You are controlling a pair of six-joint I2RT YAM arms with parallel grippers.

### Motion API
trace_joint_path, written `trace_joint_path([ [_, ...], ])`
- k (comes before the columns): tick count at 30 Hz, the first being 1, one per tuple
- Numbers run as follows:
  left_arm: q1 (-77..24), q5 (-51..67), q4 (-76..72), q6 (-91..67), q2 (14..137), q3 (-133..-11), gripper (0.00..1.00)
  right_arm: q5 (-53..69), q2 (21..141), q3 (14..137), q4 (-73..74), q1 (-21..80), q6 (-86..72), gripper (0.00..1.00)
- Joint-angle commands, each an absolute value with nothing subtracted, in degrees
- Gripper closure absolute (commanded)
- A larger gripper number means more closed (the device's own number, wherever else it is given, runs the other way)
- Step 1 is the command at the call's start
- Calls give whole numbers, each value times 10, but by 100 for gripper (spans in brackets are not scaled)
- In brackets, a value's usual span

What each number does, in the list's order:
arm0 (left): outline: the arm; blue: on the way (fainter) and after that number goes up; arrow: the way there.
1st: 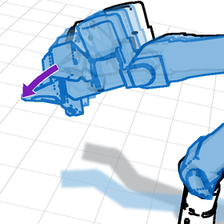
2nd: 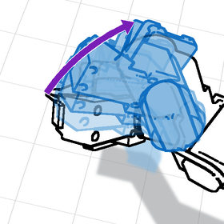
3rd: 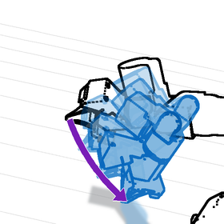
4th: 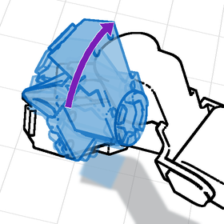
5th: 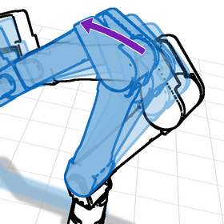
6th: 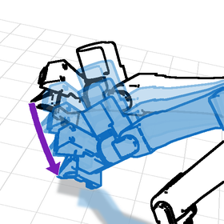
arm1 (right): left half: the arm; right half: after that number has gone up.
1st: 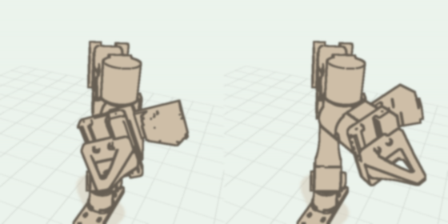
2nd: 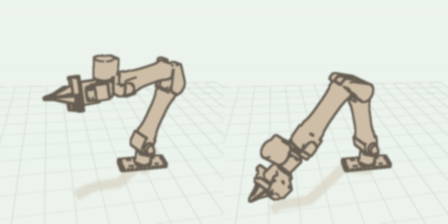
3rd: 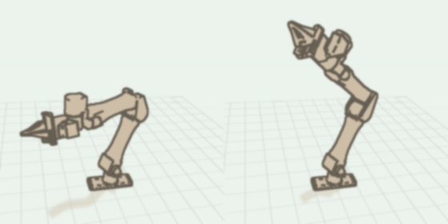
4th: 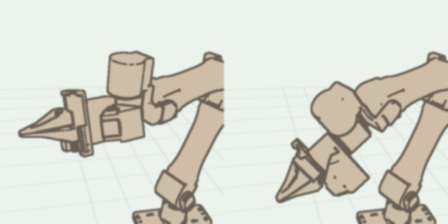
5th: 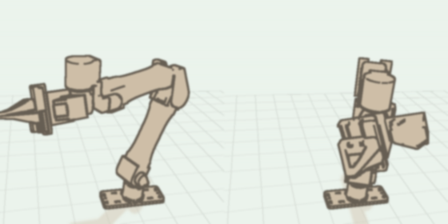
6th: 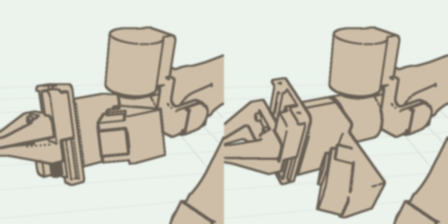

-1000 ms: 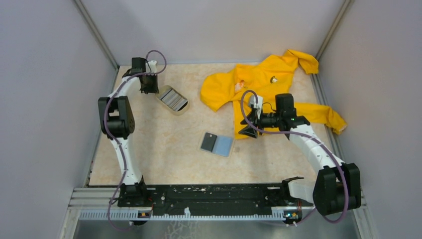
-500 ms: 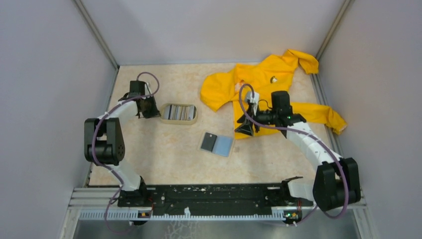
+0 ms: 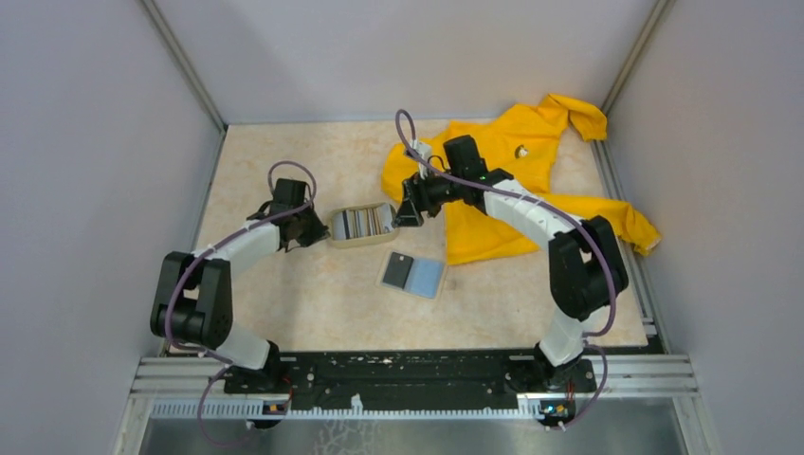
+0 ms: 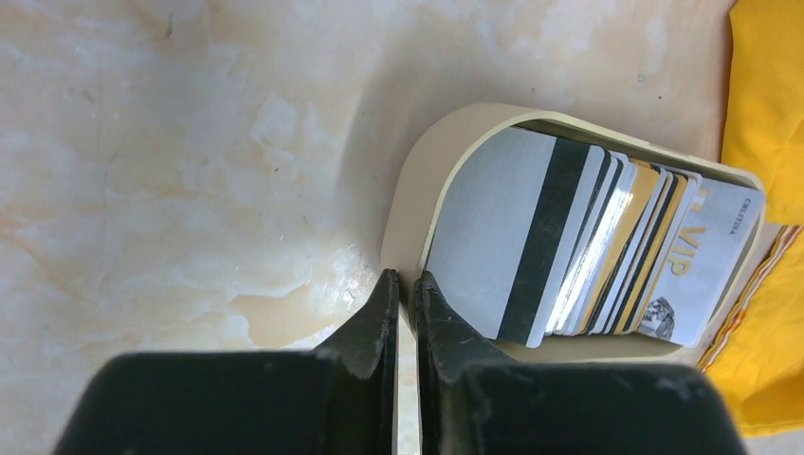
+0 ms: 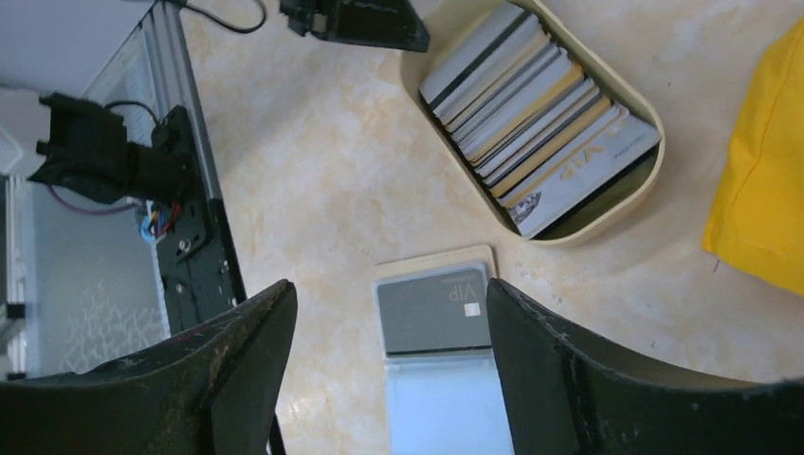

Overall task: Put the credit cards into the card holder
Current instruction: Move the storage box to the center of the board.

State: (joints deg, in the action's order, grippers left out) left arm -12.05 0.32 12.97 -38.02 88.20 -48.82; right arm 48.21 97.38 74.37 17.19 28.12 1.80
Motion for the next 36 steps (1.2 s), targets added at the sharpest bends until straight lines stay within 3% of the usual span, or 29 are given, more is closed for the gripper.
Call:
trace_joint_path([
  [1,-123,-35,111,-489,845,-448,90,401,1002,769,97,295,-130,26],
  [8,-131,-22,91,-507,842,-436,90,327,1068,817,97,316,-169,33],
  [25,-136,-4,79,-502,853,-442,90,306,1224,969,171,324,-188,50],
  [36,-136,17,80,-499,846,-441,90,258,1259,1003,206,346,-189,49],
])
